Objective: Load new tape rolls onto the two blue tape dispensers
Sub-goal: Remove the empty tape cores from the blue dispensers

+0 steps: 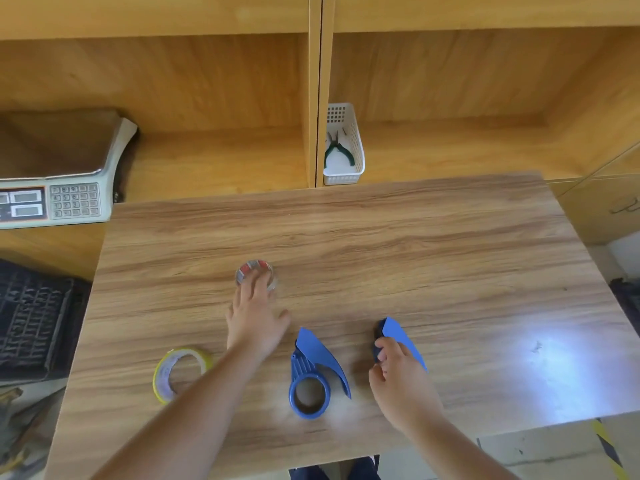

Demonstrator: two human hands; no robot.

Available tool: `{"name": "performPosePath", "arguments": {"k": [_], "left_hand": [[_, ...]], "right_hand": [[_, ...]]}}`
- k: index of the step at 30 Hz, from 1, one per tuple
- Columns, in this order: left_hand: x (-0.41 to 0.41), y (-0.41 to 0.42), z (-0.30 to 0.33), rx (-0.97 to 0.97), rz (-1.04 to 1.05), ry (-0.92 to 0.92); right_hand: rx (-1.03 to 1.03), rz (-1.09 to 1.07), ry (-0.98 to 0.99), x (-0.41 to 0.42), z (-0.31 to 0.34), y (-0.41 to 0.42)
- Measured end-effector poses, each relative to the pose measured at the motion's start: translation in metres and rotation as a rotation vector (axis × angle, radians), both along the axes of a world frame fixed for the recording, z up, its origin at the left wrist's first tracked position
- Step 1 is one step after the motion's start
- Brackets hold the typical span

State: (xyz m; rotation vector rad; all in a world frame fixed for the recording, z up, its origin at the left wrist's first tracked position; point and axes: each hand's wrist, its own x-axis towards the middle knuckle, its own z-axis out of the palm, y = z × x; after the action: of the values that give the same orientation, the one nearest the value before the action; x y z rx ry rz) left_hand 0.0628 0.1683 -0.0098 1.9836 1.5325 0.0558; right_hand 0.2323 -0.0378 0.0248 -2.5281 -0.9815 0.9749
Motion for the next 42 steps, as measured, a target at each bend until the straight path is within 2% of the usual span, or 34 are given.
{"name": "performPosePath", "arguments": {"k": [9,13,17,21,25,35,42], "left_hand": [[0.050,-0.146,0.018,-0.001,-0.376,-0.106],[0.068,-0.193,0.016,-0.103,-0.367,-0.227],[0.087,-0.223,0.008,-0.141,-0.352,-0.186],[0.102,-0.235,-0.003,-0.153,-0.308,-0.046],[0.106,-0.236,-0.011,-0.018,-0.266,0.061],[0.111,-0.226,-0.016,-0.047,-0.281,0.085],[0.106,-0.218,-0.020,-0.049,-0.358,0.085]], "right_hand": [[0.053,0.005,-0.103,0.038,0.005,-0.039],[0.032,-0.002,-0.123,0.056,-0.004,-0.058],[-0.033,-0.058,0.016,0.063,-0.012,-0.070],[-0.060,-0.066,0.096,0.063,-0.017,-0.075],[-0.036,-0.054,0.123,0.065,-0.020,-0.076],[-0.035,-0.001,0.127,0.076,-0.027,-0.080],[-0.058,-0.016,0.043,0.089,-0.028,-0.079]]}}
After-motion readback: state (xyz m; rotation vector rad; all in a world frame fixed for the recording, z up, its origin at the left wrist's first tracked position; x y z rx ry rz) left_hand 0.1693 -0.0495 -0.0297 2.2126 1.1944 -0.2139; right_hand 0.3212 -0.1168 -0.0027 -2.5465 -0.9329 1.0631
